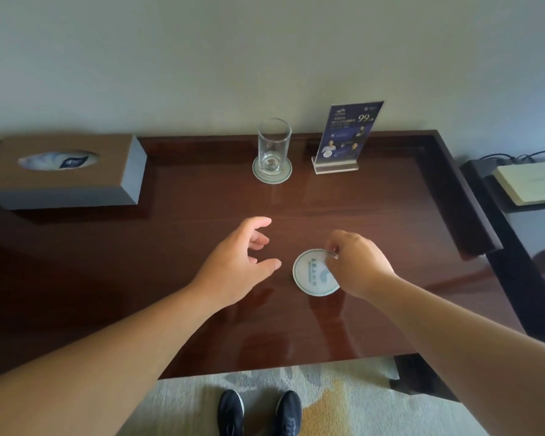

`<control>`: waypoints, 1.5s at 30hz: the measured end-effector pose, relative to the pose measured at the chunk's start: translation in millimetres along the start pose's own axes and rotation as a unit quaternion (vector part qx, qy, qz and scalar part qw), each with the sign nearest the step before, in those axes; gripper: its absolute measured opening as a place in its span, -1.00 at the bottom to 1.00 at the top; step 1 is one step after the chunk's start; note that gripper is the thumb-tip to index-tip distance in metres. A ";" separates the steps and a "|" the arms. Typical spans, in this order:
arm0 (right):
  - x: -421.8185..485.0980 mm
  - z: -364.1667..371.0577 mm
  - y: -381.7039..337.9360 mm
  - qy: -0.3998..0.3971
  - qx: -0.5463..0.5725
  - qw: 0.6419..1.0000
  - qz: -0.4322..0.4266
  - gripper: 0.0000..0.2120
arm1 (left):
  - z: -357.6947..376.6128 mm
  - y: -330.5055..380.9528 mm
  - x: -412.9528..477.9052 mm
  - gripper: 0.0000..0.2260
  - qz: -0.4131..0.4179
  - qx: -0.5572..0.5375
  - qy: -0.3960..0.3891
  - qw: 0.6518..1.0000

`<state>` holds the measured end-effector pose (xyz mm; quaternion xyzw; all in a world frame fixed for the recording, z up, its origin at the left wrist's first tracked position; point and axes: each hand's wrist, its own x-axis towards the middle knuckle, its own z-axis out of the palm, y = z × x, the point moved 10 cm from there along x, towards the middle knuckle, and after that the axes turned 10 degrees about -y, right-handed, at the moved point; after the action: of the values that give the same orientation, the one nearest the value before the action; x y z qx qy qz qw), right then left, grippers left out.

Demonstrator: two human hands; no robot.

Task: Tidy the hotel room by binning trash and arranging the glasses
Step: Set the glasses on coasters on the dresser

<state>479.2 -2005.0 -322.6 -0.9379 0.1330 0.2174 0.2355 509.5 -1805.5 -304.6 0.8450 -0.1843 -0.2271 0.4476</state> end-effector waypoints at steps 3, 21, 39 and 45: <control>-7.0 -17.2 -20.2 0.001 0.010 1.000 -0.025 -0.87 | -15.1 10.9 -5.5 -0.48 0.001 0.009 0.017 1.000; -19.6 -82.4 -132.8 -0.003 0.217 0.954 -0.209 -0.70 | -109.9 54.5 -43.0 -0.60 -0.020 0.062 0.134 0.989; 51.0 -38.5 -175.6 0.013 0.205 0.973 -0.107 -0.79 | -169.8 -58.6 21.5 -0.92 -0.110 -0.096 0.075 0.986; 68.0 -13.1 -155.7 0.007 0.199 0.979 -0.054 -0.86 | -174.2 -106.8 48.3 -0.90 -0.158 -0.136 0.088 0.974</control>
<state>597.7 -1888.6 -284.3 -0.8797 0.1245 0.1672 0.4274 656.7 -1656.4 -318.4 0.8116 0.0243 -0.2423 0.5311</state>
